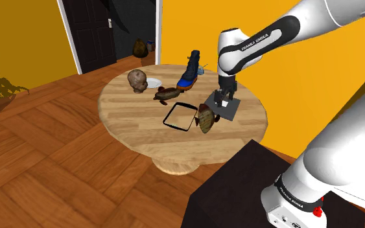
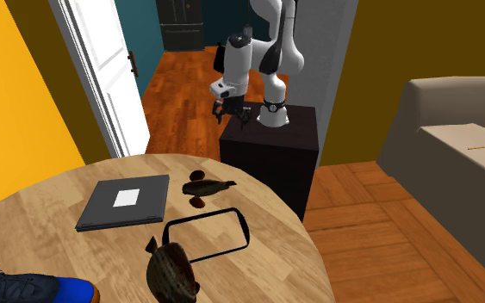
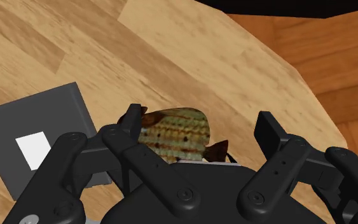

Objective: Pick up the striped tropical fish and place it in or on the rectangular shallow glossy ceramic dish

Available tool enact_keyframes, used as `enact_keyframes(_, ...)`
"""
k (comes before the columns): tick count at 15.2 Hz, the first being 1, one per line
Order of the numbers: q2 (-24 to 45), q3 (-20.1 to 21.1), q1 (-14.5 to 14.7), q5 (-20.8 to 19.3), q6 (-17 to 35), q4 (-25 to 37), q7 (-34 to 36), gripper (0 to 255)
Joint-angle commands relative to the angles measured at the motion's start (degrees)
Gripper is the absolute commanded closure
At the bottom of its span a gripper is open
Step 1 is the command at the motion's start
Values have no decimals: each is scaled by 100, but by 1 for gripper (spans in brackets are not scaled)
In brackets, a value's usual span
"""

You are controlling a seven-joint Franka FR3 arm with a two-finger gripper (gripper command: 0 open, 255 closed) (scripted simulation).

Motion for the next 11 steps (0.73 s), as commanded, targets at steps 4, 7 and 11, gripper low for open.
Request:
enact_keyframes(4, 1152, -113, -115, -255, 557, 477, 132, 0)
enact_keyframes(7, 1831, -188, -174, -387, 819, 823, 211, 0)
enact_keyframes(11, 2734, -290, -252, -523, 1080, 1375, 298, 0)
